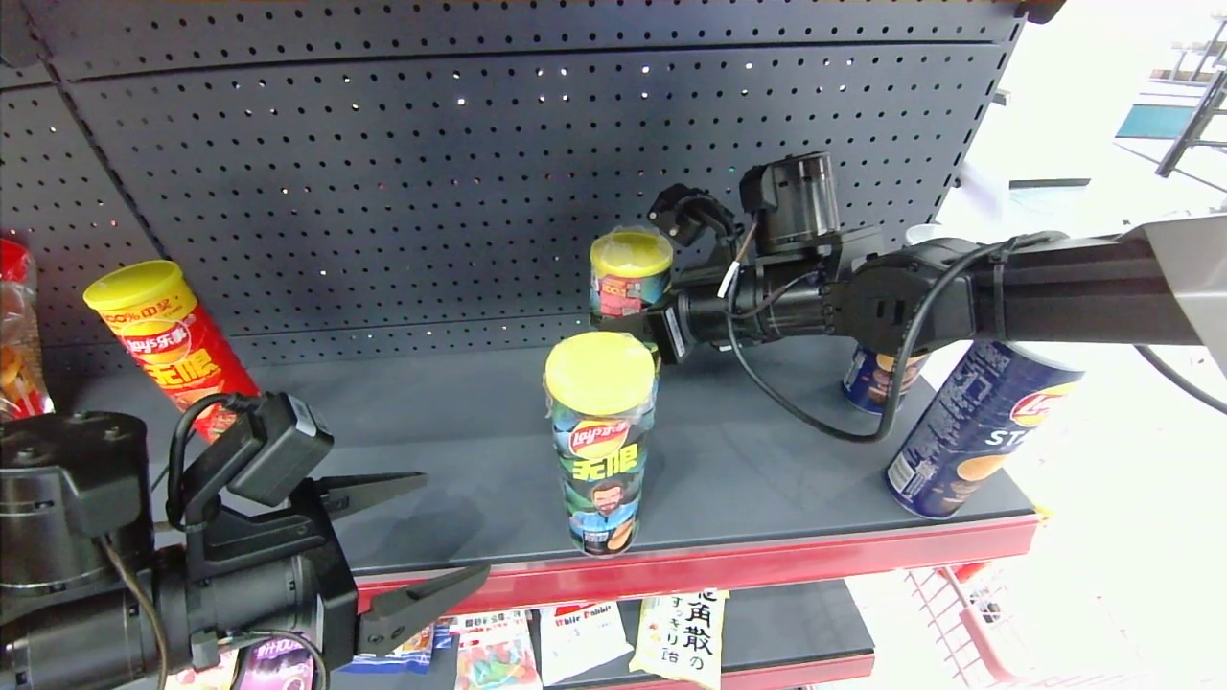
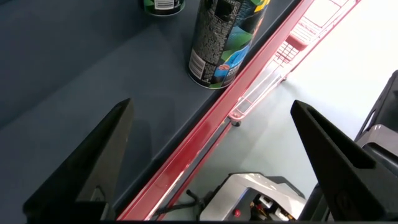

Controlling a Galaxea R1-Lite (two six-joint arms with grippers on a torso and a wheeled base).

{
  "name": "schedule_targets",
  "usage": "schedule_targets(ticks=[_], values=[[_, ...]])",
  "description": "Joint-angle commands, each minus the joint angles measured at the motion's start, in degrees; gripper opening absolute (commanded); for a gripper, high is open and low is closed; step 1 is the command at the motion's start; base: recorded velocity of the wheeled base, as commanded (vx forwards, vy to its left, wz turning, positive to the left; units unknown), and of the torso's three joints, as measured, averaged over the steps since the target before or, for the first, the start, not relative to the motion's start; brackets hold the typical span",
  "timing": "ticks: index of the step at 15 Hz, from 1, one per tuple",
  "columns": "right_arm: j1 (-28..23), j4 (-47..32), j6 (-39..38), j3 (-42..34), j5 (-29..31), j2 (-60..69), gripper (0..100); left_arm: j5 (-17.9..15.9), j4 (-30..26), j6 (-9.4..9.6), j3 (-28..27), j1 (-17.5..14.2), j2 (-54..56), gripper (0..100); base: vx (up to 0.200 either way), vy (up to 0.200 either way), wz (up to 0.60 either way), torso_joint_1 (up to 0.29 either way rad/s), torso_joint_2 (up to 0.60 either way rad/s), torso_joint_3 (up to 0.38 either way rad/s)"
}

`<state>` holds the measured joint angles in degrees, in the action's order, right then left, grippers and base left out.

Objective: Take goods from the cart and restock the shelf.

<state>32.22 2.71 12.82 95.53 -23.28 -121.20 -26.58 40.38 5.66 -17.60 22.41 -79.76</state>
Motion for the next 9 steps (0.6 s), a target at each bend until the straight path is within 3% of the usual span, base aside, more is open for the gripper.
schedule_targets(ticks=[1,2,3,9], values=[[0.04,0.02,0.01,0.01,-0.01,-0.18,0,0.03,0.05,-0.03,0.03,0.01,-0.13,100,0.000,0.000,0.00,0.000,0.00,0.000],[-0.05,0.02,0.10,-0.08,-0.01,-0.18,0,0.03,0.05,0.06,0.03,0.01,-0.13,100,0.000,0.000,0.00,0.000,0.00,0.000],[-0.05,0.02,0.01,-0.08,-0.01,-0.27,100,0.03,0.05,0.06,0.03,0.01,-0.13,100,0.000,0.000,0.00,0.000,0.00,0.000],[-0.32,0.02,-0.34,-0.25,0.08,0.88,100,0.03,0.05,0.06,-0.06,0.01,-0.13,100,0.000,0.000,0.00,0.000,0.00,0.000]])
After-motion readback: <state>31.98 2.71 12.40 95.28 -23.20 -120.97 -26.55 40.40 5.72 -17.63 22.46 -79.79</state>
